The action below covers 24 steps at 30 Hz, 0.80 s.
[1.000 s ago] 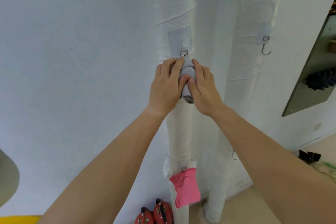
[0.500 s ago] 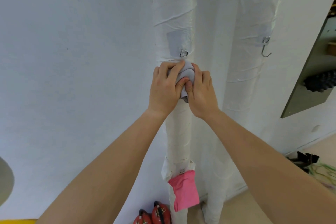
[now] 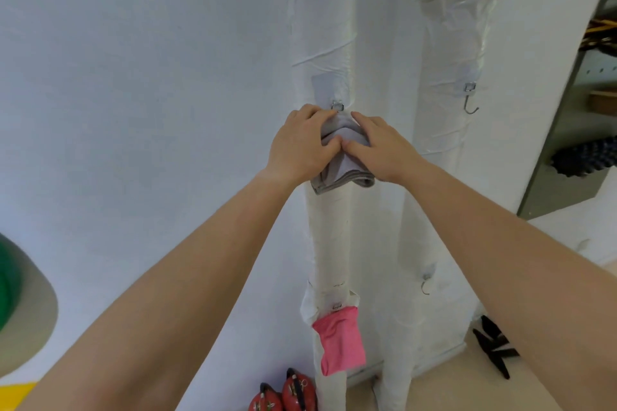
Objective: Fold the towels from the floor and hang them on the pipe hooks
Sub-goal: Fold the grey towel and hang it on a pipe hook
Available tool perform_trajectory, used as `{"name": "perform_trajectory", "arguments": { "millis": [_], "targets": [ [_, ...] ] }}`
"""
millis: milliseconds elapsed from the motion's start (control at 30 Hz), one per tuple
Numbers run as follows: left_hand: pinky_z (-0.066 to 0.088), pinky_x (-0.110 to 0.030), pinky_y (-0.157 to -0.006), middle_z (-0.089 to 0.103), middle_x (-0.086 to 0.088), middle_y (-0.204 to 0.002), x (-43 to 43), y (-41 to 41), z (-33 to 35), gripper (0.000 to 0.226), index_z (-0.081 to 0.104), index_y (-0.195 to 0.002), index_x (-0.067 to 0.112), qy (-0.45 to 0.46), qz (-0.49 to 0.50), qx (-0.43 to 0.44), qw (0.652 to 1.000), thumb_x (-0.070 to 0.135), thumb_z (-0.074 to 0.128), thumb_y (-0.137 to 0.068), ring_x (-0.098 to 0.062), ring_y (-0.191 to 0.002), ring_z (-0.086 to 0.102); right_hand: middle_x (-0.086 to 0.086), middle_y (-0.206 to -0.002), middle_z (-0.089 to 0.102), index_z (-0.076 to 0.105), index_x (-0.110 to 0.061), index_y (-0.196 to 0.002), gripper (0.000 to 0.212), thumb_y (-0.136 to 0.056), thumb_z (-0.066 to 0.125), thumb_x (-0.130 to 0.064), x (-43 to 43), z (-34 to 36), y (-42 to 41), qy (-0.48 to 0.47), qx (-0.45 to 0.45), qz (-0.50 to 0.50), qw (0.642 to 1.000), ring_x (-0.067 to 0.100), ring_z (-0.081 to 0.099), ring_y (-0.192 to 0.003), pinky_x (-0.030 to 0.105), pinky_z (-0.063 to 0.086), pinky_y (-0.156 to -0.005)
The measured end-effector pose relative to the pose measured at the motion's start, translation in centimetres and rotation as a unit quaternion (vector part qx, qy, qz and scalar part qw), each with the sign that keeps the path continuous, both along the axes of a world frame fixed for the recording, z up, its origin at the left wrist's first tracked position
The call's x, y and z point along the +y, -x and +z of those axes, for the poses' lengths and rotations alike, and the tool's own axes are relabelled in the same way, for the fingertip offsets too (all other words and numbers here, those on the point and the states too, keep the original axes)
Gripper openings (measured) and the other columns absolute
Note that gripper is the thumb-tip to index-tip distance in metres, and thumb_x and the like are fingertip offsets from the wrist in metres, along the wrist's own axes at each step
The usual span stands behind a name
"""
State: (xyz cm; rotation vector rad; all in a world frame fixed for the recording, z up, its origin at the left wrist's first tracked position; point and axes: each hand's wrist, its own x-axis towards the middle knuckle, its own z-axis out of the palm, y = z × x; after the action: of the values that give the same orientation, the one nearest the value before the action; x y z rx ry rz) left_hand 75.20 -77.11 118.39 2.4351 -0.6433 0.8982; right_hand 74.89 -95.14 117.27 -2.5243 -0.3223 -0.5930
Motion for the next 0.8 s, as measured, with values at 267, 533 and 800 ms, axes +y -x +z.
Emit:
{"name": "perform_trajectory", "arguments": {
  "millis": [267, 533, 800],
  "targets": [
    [0.044, -0.035, -0.098, 0.049, 0.006, -0.138, 1.3, 0.6, 0.6, 0.055, 0.048, -0.142, 0.024, -0.014, 0.022, 0.032, 0.999, 0.050, 0.052, -0.094, -0.016, -0.127, 0.043, 0.004, -0.155, 0.036, 0.029, -0.023, -0.154, 0.071, -0.095, 0.046, -0.057, 0.0, 1.6, 1.2, 0.014, -0.001, -0.028, 1.000, 0.027, 0.036, -0.140, 0.045, 0.034, -0.111],
    [0.039, -0.042, -0.106, 0.042, 0.001, -0.151, 4.1, 2.4, 1.4, 0.065, 0.039, -0.149, 0.020, -0.043, 0.050, 0.079, 0.995, 0.057, 0.045, -0.096, -0.020, -0.139, 0.037, 0.007, -0.155, 0.032, 0.026, -0.021, -0.155, 0.073, -0.094, 0.048, -0.055, 0.9, 2.7, 4.5, 0.055, 0.013, -0.063, 0.996, 0.029, 0.028, -0.142, 0.046, 0.033, -0.110],
    [0.039, -0.045, -0.104, 0.034, 0.001, -0.156, 8.9, 6.8, -0.2, 0.078, 0.031, -0.153, 0.022, -0.086, 0.068, 0.142, 0.984, 0.066, 0.048, -0.090, -0.022, -0.141, 0.034, 0.009, -0.145, 0.040, 0.034, -0.018, -0.148, 0.065, -0.091, 0.054, -0.041, 5.1, 2.4, 11.2, 0.146, -0.024, -0.146, 0.978, 0.033, 0.035, -0.132, 0.045, 0.042, -0.099]
  ]
}}
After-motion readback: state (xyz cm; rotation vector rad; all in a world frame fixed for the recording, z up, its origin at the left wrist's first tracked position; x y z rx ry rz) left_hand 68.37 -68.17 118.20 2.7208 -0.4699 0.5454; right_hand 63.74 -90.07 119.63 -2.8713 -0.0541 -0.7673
